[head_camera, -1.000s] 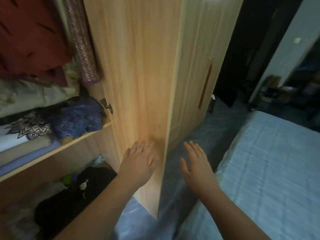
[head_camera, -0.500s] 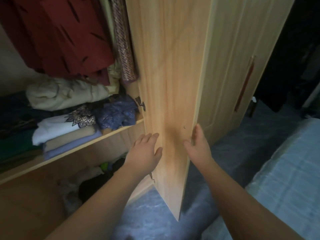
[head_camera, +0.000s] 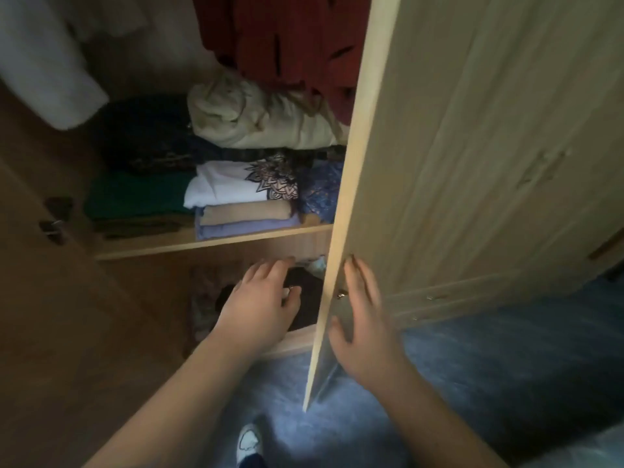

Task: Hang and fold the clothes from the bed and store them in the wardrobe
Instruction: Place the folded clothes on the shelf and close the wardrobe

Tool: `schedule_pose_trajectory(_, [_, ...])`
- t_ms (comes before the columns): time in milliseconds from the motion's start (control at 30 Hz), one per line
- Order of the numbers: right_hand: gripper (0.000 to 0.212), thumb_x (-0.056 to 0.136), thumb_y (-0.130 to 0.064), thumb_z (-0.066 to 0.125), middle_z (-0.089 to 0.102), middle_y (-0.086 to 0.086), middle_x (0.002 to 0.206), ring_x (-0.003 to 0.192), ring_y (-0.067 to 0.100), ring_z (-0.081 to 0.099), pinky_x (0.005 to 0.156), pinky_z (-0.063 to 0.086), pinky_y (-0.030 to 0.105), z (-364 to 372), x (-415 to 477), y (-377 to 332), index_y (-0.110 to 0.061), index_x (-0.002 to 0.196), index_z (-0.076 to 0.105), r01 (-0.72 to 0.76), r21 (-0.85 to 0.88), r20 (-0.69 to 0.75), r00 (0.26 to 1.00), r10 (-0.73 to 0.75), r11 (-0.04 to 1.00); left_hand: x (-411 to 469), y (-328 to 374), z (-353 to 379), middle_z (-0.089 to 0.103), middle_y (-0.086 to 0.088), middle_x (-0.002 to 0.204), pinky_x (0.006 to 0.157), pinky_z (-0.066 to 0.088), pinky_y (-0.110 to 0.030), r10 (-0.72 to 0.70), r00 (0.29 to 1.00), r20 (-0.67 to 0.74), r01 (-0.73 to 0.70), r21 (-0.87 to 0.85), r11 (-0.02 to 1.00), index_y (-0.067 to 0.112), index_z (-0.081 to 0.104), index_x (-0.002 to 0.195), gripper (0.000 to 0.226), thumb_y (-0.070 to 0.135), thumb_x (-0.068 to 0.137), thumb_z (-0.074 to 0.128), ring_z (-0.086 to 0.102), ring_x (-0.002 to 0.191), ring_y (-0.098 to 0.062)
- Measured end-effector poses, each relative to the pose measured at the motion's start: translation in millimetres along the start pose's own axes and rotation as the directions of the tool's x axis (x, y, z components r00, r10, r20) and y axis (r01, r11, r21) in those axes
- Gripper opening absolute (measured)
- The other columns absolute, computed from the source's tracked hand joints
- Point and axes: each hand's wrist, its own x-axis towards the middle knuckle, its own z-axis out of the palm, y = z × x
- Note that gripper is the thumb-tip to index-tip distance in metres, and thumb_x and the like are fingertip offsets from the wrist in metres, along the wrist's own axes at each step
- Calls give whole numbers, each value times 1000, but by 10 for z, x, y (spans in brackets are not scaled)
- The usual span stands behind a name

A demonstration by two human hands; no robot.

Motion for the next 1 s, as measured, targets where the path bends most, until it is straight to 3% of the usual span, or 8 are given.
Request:
schedule_pose_trajectory(133, [85, 83, -29, 50, -14, -12, 164, 148, 19, 28, 98, 50, 32, 510, 641, -198, -28, 158, 9, 79, -65, 95, 993, -72, 995, 327, -515, -165, 53, 2, 138, 108, 42, -39, -66, 998, -13, 66, -25, 998, 26, 45, 138, 45, 41, 96, 50, 44, 132, -20])
schedule_pose_trajectory(300, [90, 85, -24, 60, -30, -1, 161, 150, 30, 18, 111, 40, 41, 1044, 1357, -359, -16, 158, 8, 33, -179, 166, 986, -3, 983, 914, -1098, -379, 56, 0, 133, 96, 49, -40, -85, 995, -53, 82, -65, 995, 23, 47, 137, 45, 35, 94, 55, 51, 123, -21])
schedule_pose_trajectory(400, [97, 82, -25, 63, -28, 7, 161, 153, 32, 2, 114, 35, 42, 1257, 1627, -385, -11, 158, 4, -6, -271, 150, 987, 49, 963, 1219, -1330, -395, 59, 2, 124, 89, 51, -37, -86, 995, -47, 82, -79, 994, 25, 50, 130, 38, 35, 93, 54, 54, 112, -16])
schedule_pose_trajectory(467, [100, 80, -24, 66, -25, 10, 162, 152, 34, 3, 113, 35, 40, 1332, 1763, -384, -9, 158, 6, -9, -303, 144, 988, 55, 953, 1373, -1440, -378, 59, 7, 112, 81, 50, -32, -87, 996, -29, 84, -92, 992, 29, 50, 119, 28, 37, 92, 53, 54, 103, -11])
schedule_pose_trajectory(667, [98, 80, -15, 63, -24, 8, 163, 152, 28, 1, 118, 24, 38, 1398, 2046, -224, -10, 158, 5, 40, -290, 152, 988, 5, 956, 1611, -1530, -324, 57, 2, 121, 89, 46, -35, -71, 997, -23, 69, -54, 996, 25, 48, 125, 34, 37, 93, 52, 49, 112, -15])
schedule_pose_trajectory(833, [97, 82, -23, 63, -28, 12, 161, 152, 34, 0, 117, 30, 45, 1342, 2095, -210, -13, 158, 3, 76, -324, 232, 973, 1, 943, 1469, -1449, -363, 57, 0, 129, 93, 49, -37, -160, 986, -48, 160, 6, 987, 26, 48, 134, 43, 37, 92, 51, 51, 117, -19])
schedule_pose_trajectory(933, [95, 81, -27, 63, -17, 18, 163, 151, 37, 4, 118, 29, 44, 1216, 2070, -232, -19, 156, 6, 142, -339, 249, 967, -57, 930, 1171, -1335, -377, 56, 1, 135, 96, 49, -38, -260, 959, -116, 263, 17, 965, 29, 46, 139, 49, 35, 91, 53, 51, 123, -21])
schedule_pose_trajectory(1000, [84, 82, -28, 60, 2, 17, 164, 152, 33, 5, 119, 26, 43, 1130, 1981, -218, -21, 154, 17, 213, -321, 251, 959, -134, 923, 873, -1231, -350, 55, 3, 136, 101, 48, -40, -316, 937, -146, 323, 20, 946, 30, 43, 140, 49, 37, 92, 51, 48, 128, -20])
